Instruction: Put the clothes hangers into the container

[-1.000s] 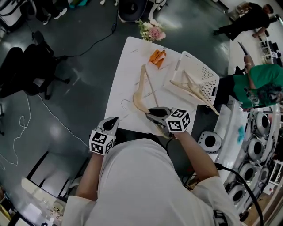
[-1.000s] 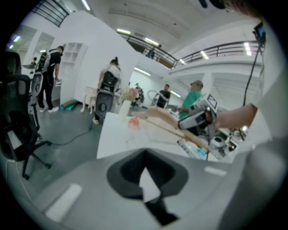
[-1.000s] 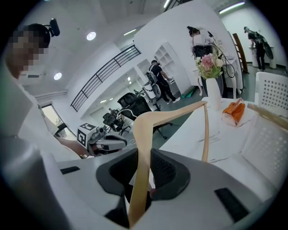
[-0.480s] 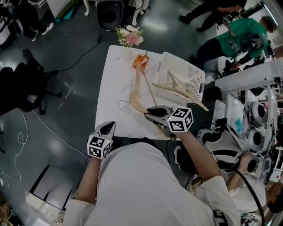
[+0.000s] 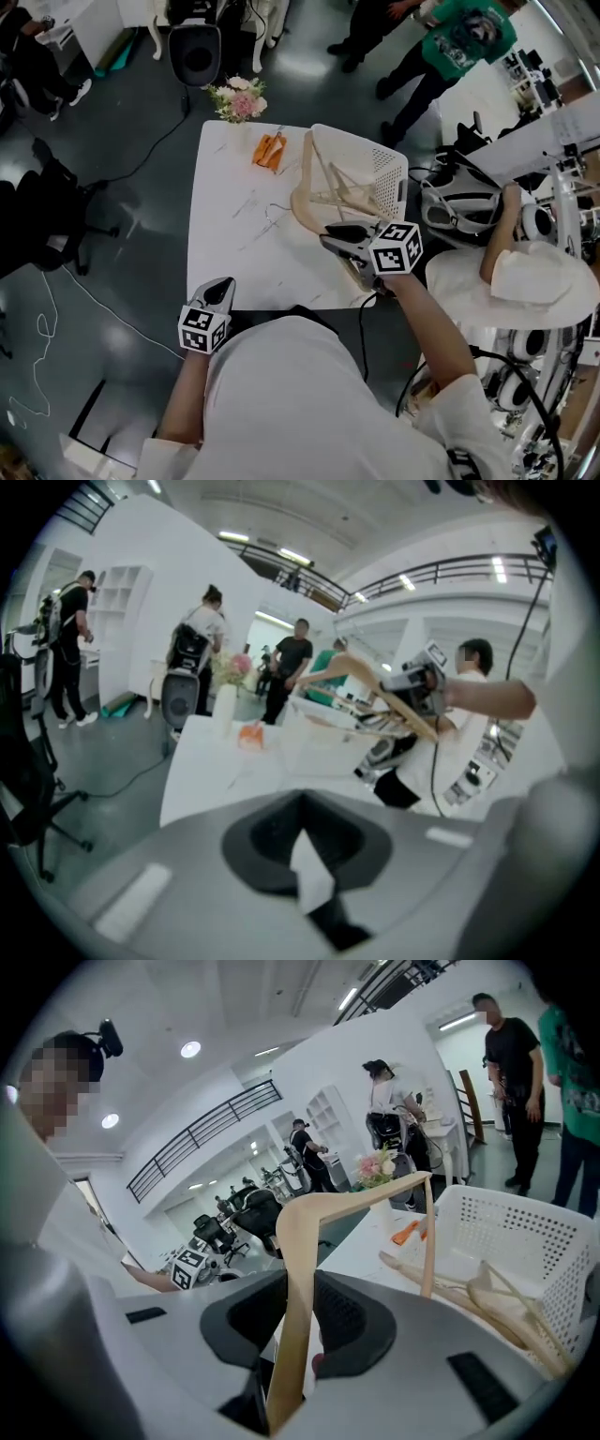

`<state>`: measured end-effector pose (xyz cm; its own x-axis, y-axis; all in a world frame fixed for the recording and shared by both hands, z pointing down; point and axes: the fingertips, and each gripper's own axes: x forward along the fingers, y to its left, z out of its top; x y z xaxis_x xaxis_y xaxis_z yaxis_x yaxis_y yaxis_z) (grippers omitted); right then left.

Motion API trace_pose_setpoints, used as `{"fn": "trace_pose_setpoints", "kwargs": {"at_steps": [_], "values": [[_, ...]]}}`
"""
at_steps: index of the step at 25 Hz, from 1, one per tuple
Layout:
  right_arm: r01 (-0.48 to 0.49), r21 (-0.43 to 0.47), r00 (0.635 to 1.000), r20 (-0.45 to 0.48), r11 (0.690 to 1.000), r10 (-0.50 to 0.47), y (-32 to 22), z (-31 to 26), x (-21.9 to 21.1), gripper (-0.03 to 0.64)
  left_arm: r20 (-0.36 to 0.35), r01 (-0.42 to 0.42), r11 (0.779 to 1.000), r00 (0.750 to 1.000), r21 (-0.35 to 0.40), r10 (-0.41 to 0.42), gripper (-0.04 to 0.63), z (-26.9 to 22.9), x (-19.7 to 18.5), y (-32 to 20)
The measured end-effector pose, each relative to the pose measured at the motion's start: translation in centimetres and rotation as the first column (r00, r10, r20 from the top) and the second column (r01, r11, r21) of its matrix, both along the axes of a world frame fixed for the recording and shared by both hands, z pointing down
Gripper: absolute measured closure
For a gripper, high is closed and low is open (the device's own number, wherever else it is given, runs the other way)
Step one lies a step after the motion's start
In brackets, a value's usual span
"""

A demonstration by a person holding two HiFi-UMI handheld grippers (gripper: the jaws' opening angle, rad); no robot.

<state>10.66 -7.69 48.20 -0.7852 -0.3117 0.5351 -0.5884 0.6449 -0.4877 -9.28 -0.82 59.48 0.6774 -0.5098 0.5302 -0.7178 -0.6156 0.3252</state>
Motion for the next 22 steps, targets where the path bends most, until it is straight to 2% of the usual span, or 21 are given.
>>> {"fn": "trace_pose_setpoints", "kwargs": {"at_steps": [8,14,18,22], "values": [[-0.051,-0.121,0.999,-0.014,0.991,0.050,-2.3,0.9,6.3,0.535,-0.004,0.011,1.000,1.000,-0.003,-0.011,0.594,0.0,1.9,-0.9],[-0.073,-0.257,0.997,-0.018,0.964,0.071,-4.7,3.6,10.0,0.535,0.001,0.027,0.999,1.000,-0.020,-0.027,0.594,0.5,3.2,-0.8],[-0.061,-0.340,0.997,-0.061,0.938,0.043,-6.3,5.6,11.4,0.535,0.006,0.051,0.998,0.999,-0.032,-0.051,0.594,0.6,3.7,-0.8],[-0.006,-0.409,0.996,-0.087,0.913,-0.033,-7.4,8.0,11.9,0.535,0.014,0.080,0.996,0.997,-0.044,-0.079,0.594,0.9,3.8,-0.7]]}}
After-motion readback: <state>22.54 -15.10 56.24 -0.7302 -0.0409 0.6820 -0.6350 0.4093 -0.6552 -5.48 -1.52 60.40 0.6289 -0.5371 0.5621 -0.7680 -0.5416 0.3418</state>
